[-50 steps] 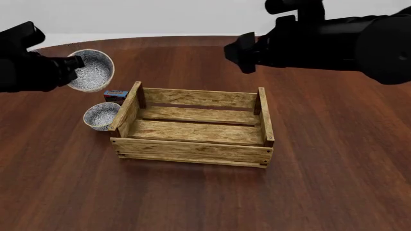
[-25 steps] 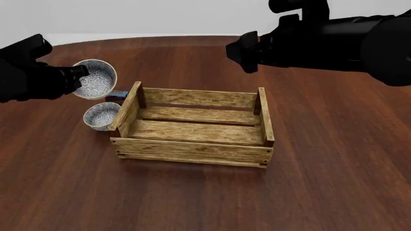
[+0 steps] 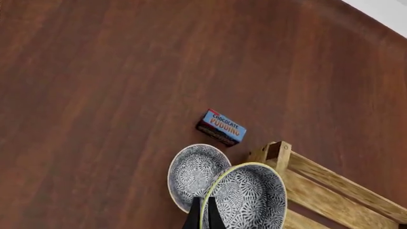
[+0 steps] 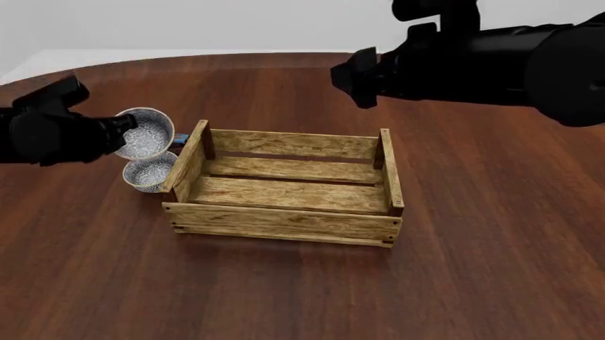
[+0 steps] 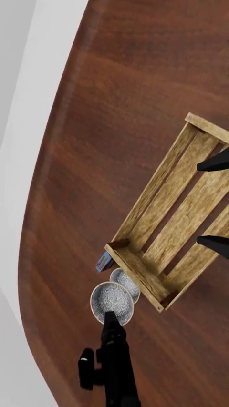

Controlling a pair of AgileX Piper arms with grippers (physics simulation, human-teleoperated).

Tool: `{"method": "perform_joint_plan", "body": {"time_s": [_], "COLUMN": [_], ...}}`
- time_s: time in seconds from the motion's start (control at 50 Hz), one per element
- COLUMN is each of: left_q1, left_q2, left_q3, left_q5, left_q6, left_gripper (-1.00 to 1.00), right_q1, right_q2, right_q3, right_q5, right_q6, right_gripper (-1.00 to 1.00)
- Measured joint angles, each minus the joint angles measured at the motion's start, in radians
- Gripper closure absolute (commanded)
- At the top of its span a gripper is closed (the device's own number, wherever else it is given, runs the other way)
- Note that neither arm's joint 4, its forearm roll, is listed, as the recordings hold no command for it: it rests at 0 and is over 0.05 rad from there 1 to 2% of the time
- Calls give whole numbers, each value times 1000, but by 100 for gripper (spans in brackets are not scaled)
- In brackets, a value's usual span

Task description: Stack the right bowl on the left bowl and place them in the tray.

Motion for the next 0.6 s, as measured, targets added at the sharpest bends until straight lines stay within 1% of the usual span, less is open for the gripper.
{"method": "perform_joint_plan", "body": {"time_s": [0.6], "left_q1": [39], "left_q2": [129], "left_q3": [-10], "left_q5": [-73], "left_q6": [-10], "left_gripper": [100], "right_q1": [5], "right_q2": [20], "right_q3": [-2], "right_q5": [-5], "right_q6": [1], "right_gripper": [-100]}}
